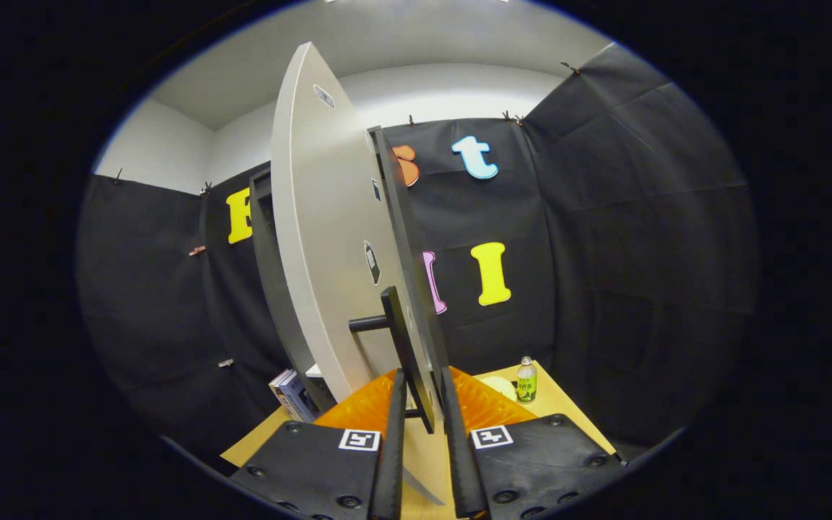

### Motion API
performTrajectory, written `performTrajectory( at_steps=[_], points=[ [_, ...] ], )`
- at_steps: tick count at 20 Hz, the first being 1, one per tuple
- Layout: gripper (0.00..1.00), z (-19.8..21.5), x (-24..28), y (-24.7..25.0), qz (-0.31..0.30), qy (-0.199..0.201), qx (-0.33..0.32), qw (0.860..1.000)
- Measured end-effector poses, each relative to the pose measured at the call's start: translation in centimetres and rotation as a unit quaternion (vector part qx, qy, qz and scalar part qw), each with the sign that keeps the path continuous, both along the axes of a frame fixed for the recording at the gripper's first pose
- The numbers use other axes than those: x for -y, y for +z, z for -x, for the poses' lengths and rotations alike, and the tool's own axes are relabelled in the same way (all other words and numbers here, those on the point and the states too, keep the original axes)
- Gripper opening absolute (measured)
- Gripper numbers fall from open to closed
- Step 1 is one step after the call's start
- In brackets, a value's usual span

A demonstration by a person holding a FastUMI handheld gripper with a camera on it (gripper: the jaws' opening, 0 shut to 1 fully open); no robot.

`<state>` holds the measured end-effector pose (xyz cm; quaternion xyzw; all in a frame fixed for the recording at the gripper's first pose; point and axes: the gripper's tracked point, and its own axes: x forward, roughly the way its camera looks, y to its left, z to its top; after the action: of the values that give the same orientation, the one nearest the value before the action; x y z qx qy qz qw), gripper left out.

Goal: Open the shoe cabinet door, grab the shoes and put them into the shoe cabinet, then close the shoe cabinet door.

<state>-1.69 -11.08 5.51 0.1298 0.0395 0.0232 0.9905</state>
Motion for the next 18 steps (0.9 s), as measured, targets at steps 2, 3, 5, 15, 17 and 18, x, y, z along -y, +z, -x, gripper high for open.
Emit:
performTrajectory(
  at_steps=[2,3,5,15,17,18],
  points=[
    [0.33,1.4,0.7,0.1,0.007,-0.019,0.0,1.0],
    [0.33,2.0,0.8,0.2,0.01,-0.029,0.001,1.0],
    [0.39,3.2,0.4,0.2,0.013,-0.036,0.0,0.999],
    [0.98,6.7,-9.2,-2.8,0.021,0.042,-0.03,0.998],
    [0.98,6.5,-12.4,-5.8,0.016,0.074,-0.061,0.995],
    [0.98,6.3,-13.9,-7.2,0.013,0.087,-0.076,0.993]
  ],
)
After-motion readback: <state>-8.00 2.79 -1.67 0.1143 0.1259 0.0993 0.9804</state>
